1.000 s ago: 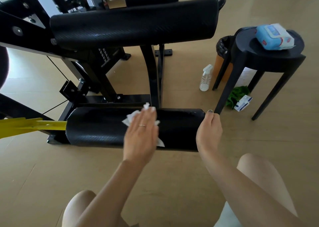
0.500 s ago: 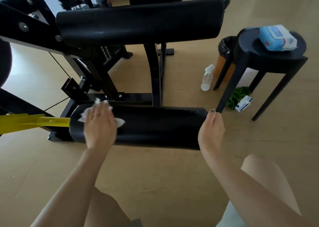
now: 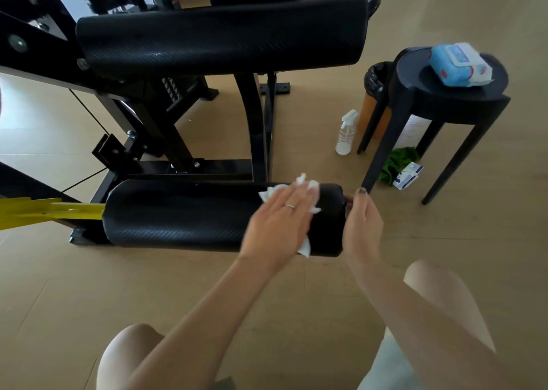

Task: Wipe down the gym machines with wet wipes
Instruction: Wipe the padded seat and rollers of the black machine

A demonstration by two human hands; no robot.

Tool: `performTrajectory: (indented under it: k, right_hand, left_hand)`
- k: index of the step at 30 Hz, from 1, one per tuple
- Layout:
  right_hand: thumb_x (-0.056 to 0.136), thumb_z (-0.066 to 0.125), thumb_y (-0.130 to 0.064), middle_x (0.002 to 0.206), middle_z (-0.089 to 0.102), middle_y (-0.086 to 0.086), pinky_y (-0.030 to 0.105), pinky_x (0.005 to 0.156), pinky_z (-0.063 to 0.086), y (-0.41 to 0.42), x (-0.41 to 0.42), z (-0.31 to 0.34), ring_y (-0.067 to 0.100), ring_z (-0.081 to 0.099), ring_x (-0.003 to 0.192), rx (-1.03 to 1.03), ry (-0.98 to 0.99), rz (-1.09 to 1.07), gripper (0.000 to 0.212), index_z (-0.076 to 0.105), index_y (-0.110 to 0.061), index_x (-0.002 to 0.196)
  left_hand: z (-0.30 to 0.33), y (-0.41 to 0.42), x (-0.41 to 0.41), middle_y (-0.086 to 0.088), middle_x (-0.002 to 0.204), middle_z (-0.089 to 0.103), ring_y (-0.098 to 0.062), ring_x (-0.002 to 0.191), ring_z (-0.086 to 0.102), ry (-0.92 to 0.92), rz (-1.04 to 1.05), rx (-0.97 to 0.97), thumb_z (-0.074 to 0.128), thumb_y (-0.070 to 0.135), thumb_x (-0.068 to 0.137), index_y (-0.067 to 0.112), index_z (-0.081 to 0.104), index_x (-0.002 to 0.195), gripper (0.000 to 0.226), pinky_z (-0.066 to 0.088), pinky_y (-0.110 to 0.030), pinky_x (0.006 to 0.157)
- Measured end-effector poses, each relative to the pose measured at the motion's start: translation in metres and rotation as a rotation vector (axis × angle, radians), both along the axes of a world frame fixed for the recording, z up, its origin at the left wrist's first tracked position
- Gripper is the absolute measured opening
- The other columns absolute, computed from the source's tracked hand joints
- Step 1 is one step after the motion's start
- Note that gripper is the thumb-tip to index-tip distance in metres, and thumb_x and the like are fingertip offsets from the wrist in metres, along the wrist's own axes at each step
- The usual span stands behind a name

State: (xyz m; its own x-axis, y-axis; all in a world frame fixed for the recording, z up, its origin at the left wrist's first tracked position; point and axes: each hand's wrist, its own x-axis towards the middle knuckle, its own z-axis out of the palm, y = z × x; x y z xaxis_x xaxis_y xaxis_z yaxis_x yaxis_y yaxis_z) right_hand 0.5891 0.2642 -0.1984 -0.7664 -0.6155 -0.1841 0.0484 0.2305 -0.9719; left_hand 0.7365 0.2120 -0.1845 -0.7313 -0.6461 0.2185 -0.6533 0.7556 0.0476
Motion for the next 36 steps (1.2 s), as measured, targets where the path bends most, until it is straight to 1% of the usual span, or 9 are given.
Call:
performTrajectory:
  k: [2,7,11,15,20,25,28,32,36]
  right_hand:
    - [0.107,0.032,-0.048,0.099,0.064,0.013,0.035,0.073,0.042,-0.020,-0.006,0.016,0.017,0.056,0.084,0.081,-0.147,-0.045,0.052,0.056,-0.002,0.105]
    - [0.111,0.025,-0.045,0.085,0.042,-0.008,0.032,0.085,0.031,-0.035,0.000,0.025,0.011,0.044,0.076,0.138,-0.130,-0.020,0.028,0.039,-0.021,0.107]
    - [0.096,0.026,-0.071,0.118,0.063,-0.004,0.038,0.105,0.037,-0.038,-0.005,0.010,0.022,0.057,0.112,0.127,-0.398,-0.047,0.050,0.049,-0.028,0.108]
    - [0.104,0.028,-0.063,0.089,0.077,0.005,0.033,0.079,0.052,-0.023,-0.024,0.015,0.019,0.072,0.084,0.005,-0.674,0.001,0.066,0.071,-0.014,0.093]
    - [0.106,0.028,-0.058,0.082,0.077,0.006,0.033,0.071,0.052,-0.013,-0.024,0.015,0.020,0.072,0.081,-0.028,-0.678,0.035,0.063,0.072,-0.014,0.096]
    - [0.103,0.034,-0.057,0.104,0.066,0.001,0.037,0.086,0.048,-0.023,-0.004,0.008,0.018,0.062,0.094,0.072,-0.457,-0.021,0.042,0.062,-0.027,0.095]
    - [0.109,0.030,-0.043,0.098,0.059,-0.001,0.029,0.075,0.042,-0.022,0.007,0.005,0.012,0.056,0.088,0.083,-0.019,-0.006,0.034,0.050,-0.028,0.087]
    - [0.111,0.026,-0.031,0.089,0.054,-0.003,0.023,0.073,0.040,-0.010,0.015,-0.008,0.008,0.053,0.084,0.002,0.304,-0.034,0.033,0.049,-0.017,0.092]
    - [0.110,0.027,-0.028,0.100,0.057,-0.003,0.026,0.073,0.047,0.009,0.022,-0.025,0.010,0.057,0.089,-0.027,0.382,0.065,0.027,0.052,-0.019,0.110]
  left_hand:
    - [0.006,-0.018,0.037,0.002,0.156,0.043,-0.015,0.145,0.038,0.024,0.127,0.008,0.031,0.020,0.102,0.021,0.035,0.155,0.053,0.032,-0.035,0.120]
    - [0.013,-0.045,0.102,-0.001,0.147,0.053,-0.016,0.140,0.044,0.104,0.464,0.037,0.023,0.029,0.109,0.019,0.049,0.145,0.045,0.035,-0.035,0.119]
    - [0.005,-0.007,0.003,-0.007,0.154,0.045,-0.021,0.137,0.045,0.036,0.176,-0.034,0.033,0.025,0.104,0.013,0.038,0.153,0.051,0.039,-0.035,0.115]
    - [-0.005,0.016,-0.070,-0.010,0.160,0.037,-0.025,0.152,0.026,-0.152,-0.066,-0.086,0.030,0.028,0.103,0.008,0.035,0.155,0.056,0.016,-0.042,0.126]
    - [0.001,0.005,-0.054,-0.002,0.156,0.044,-0.018,0.148,0.033,-0.119,-0.113,-0.027,0.028,0.029,0.107,0.018,0.041,0.153,0.048,0.024,-0.038,0.123]
    - [0.017,-0.025,0.028,0.005,0.138,0.060,-0.014,0.128,0.054,0.098,0.248,0.116,0.036,0.021,0.103,0.027,0.050,0.143,0.042,0.045,-0.033,0.106]
    - [0.014,-0.048,0.094,0.004,0.142,0.058,-0.016,0.134,0.050,0.107,0.400,0.098,0.031,0.025,0.108,0.025,0.052,0.142,0.039,0.040,-0.036,0.113]
    - [0.005,-0.049,0.103,-0.001,0.143,0.057,-0.018,0.137,0.046,0.111,0.481,0.028,0.031,0.026,0.109,0.015,0.052,0.143,0.041,0.031,-0.036,0.120]
    - [0.004,-0.020,0.048,-0.001,0.151,0.049,-0.016,0.142,0.040,0.096,0.337,0.046,0.022,0.033,0.109,0.017,0.043,0.150,0.048,0.030,-0.039,0.121]
